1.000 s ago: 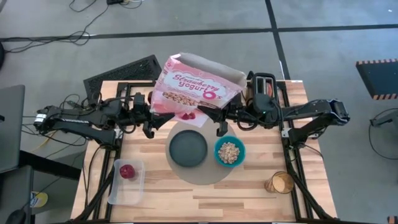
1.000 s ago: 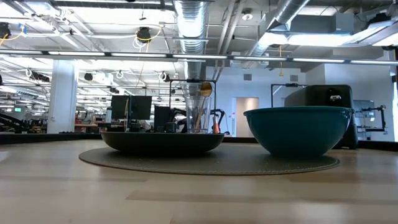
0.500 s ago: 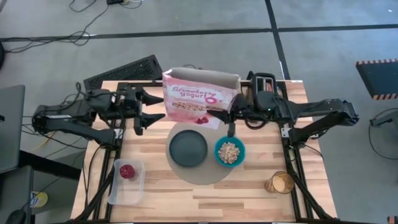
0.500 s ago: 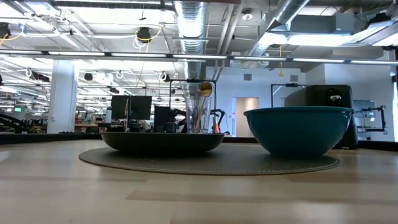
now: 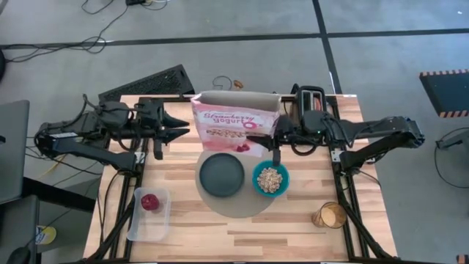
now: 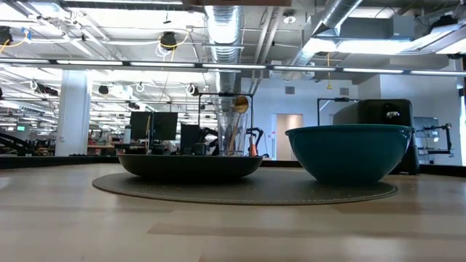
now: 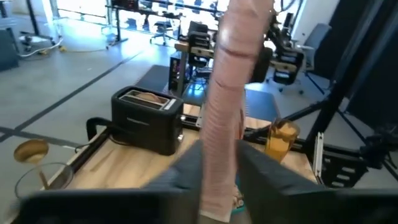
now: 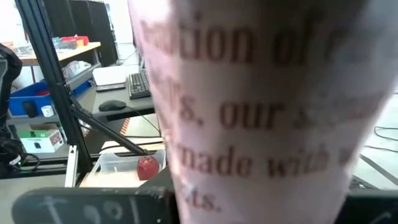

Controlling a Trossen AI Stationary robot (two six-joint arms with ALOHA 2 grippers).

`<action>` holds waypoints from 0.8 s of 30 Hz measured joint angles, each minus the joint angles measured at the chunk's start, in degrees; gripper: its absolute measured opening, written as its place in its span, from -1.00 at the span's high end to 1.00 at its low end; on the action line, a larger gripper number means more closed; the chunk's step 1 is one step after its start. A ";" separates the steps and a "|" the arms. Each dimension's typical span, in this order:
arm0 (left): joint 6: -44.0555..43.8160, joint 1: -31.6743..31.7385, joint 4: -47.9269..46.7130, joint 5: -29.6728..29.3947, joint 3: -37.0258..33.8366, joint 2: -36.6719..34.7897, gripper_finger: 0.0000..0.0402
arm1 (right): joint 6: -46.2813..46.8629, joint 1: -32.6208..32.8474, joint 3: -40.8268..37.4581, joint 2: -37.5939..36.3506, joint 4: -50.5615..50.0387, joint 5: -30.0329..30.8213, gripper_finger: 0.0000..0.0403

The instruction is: Arrange a breakfast setting

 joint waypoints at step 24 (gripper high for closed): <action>-0.17 0.00 5.63 1.28 -0.04 7.35 1.00 | 0.59 0.00 0.05 0.91 0.44 -1.22 0.44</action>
